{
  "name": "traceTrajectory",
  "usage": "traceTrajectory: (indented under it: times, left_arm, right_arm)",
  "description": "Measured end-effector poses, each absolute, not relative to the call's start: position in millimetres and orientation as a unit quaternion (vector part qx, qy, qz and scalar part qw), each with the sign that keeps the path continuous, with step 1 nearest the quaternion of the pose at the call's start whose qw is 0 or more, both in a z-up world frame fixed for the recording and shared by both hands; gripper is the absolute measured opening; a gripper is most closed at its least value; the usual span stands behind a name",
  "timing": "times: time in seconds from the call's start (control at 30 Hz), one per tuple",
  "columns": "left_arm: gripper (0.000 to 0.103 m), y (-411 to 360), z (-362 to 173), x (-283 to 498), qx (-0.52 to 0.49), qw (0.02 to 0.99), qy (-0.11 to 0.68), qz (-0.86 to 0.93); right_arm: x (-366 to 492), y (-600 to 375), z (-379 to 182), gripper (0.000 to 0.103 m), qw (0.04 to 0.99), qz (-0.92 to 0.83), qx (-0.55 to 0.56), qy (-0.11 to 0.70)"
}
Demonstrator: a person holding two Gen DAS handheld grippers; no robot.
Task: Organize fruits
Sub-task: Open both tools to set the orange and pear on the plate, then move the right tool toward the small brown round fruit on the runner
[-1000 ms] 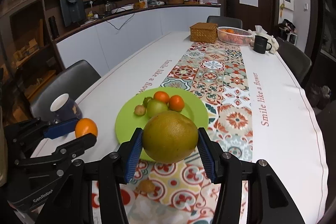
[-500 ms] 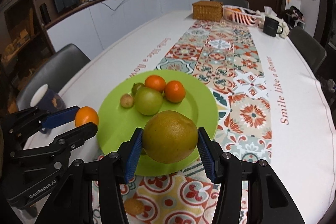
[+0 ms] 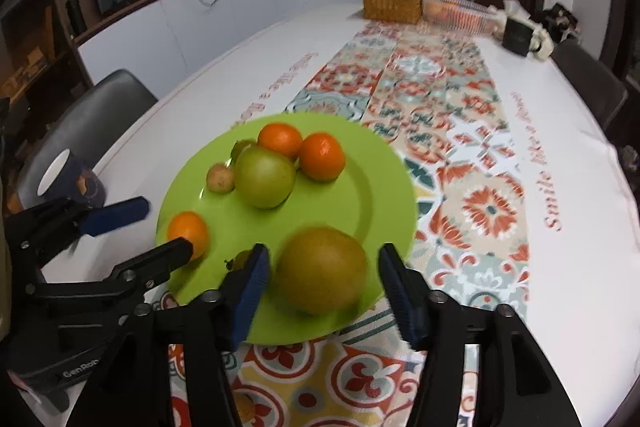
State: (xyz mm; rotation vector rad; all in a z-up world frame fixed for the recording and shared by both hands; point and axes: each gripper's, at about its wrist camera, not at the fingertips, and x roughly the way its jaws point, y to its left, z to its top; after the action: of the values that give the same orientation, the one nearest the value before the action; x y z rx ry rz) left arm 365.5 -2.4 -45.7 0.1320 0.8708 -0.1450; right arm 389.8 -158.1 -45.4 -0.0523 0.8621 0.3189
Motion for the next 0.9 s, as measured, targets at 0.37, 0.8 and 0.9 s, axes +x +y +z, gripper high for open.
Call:
traceTrajectory:
  times: [0.37,0.8,0.9]
  left_arm:
    - [0.069,4.7,-6.3,310.6,0.058,0.924,0.375,-0.041]
    - [0.080,7.3,15.6,248.5,0.061,0.936,0.347,-0.023]
    - [0.080,8.2,12.3,236.0,0.065,0.935,0.348,-0.017]
  right_arm:
    - [337.0,-170.2,-14.9,0.065,0.917,0.144,-0.032,0.371]
    - [269.4,-165.5,9.5,0.071,0.930,0.157,-0.035,0.331]
    - [260.5,-162.3,5.9,0.071,0.927,0.161,-0.039,0.337]
